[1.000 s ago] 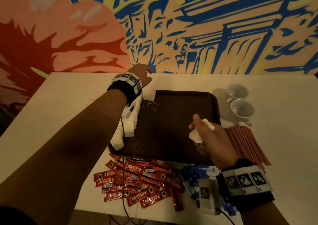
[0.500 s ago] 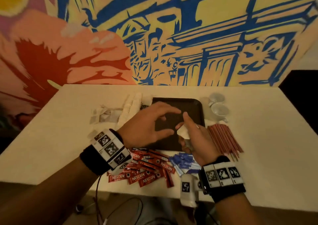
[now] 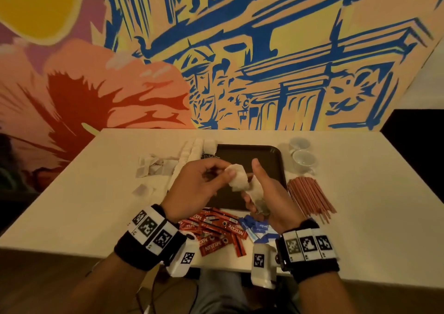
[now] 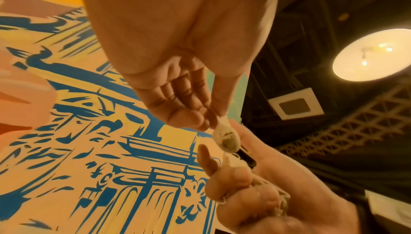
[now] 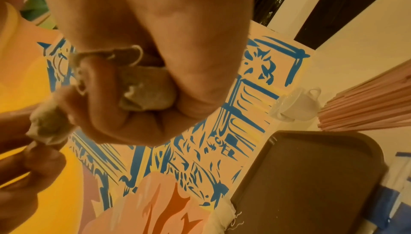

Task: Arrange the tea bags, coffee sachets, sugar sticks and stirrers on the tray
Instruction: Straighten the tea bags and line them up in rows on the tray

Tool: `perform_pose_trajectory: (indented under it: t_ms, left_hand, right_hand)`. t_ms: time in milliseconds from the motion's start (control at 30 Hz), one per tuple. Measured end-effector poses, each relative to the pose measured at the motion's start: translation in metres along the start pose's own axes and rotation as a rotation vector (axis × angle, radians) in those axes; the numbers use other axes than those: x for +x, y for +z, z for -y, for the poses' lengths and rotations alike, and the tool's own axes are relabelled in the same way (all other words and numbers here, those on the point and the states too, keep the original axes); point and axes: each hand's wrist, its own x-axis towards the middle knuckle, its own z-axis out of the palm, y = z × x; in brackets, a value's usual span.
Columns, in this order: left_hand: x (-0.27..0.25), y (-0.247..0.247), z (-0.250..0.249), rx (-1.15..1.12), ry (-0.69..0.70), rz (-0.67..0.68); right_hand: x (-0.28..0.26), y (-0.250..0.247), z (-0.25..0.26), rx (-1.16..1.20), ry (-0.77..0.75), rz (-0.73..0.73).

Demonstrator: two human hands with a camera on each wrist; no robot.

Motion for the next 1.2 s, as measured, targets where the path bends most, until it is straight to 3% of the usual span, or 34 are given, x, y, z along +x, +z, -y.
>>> perform_pose_trajectory:
  t_ms: [167,433,900,1200]
  left_hand:
    - [-0.007,-0.001,0.000,-0.093,-0.100,-0.033]
    - [-0.010,-0.003,0.002,-0.171,-0.212,-0.015]
    - [-0.006,-0.015,-0.004,-0.150,-0.166,0.036]
    - [0.005,-0.031,-0.006,0.068,-0.134,0.199]
  right_hand:
    - [-0.009,-0.002,-0.001,-0.102,-0.186,0.062]
    - [-0.015,-0.002,-0.003,-0.257,-0.293,0.013]
    - [-0.015,0.004,-0.003,-0.257,-0.289,0.059]
    - [-0.006,0.009,-0.005,-0.311,-0.294,0.047]
